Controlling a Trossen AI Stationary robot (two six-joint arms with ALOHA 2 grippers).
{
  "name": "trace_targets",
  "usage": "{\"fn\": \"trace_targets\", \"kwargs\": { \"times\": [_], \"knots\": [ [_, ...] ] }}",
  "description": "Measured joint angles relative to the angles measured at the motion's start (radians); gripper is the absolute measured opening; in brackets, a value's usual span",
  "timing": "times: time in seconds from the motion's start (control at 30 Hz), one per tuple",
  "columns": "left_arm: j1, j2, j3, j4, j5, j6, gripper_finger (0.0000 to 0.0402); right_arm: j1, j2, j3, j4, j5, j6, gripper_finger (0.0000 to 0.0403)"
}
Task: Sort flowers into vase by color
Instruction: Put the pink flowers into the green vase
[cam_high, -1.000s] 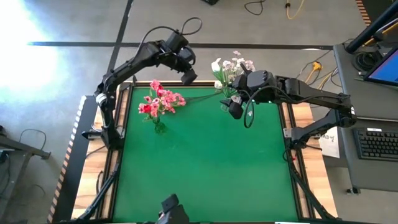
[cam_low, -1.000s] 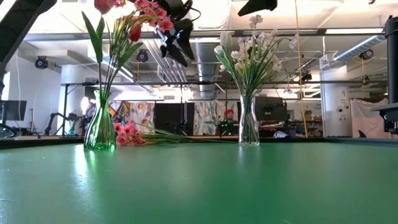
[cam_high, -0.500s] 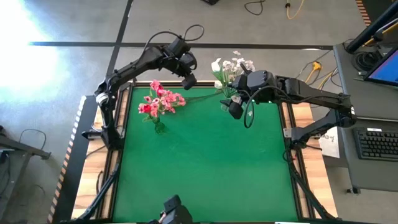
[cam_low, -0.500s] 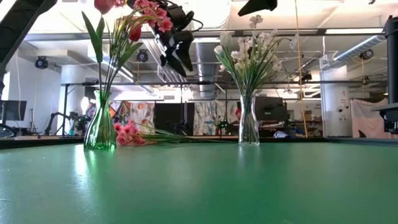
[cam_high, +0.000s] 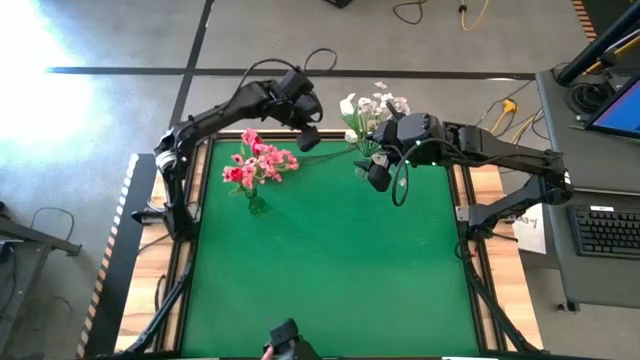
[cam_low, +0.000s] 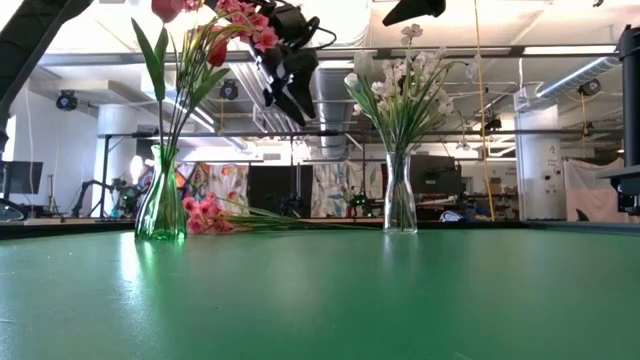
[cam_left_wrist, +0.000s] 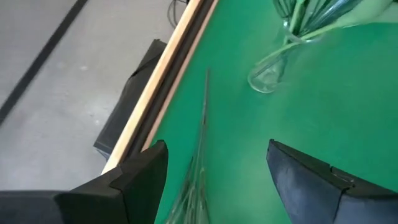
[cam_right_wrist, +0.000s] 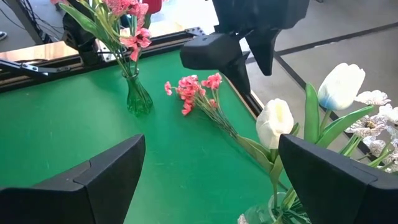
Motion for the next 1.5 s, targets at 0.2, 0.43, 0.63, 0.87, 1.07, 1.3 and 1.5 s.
{"fn": "trace_targets", "kwargs": {
  "times": [0.2,0.43,0.63,0.87,1.07,1.3,1.5],
  "knots": [
    [-0.005,0.008,0.013,0.002,-0.026,0.010,0.0259,0.000,0.000,0.000,-0.002,0.000,0.000,0.0362],
    [-0.017,-0.015,0.203,-0.021,-0.029,0.025,0.0259,0.000,0.000,0.000,-0.005,0.000,-0.066,0.0362],
    [-0.063,-0.029,0.460,-0.111,-0.029,0.004,0.0259,0.000,0.006,0.000,0.039,0.004,-0.142,0.0362],
    [-0.143,-0.252,0.312,-0.061,-0.028,-0.083,0.0259,0.003,0.067,0.033,0.071,0.037,-0.258,0.0362],
    [-0.194,-0.402,0.227,-0.055,-0.031,-0.172,0.0259,0.015,0.171,0.092,0.089,0.052,-0.338,0.0362],
    [-0.257,-0.586,0.027,-0.064,-0.033,-0.279,0.0259,0.071,0.293,0.260,-0.020,0.354,-0.465,0.0362],
    [-0.338,-0.746,-0.151,-0.048,-0.196,-0.384,0.0259,0.076,0.410,0.423,-0.082,0.364,-0.529,0.0362]
  ]
}}
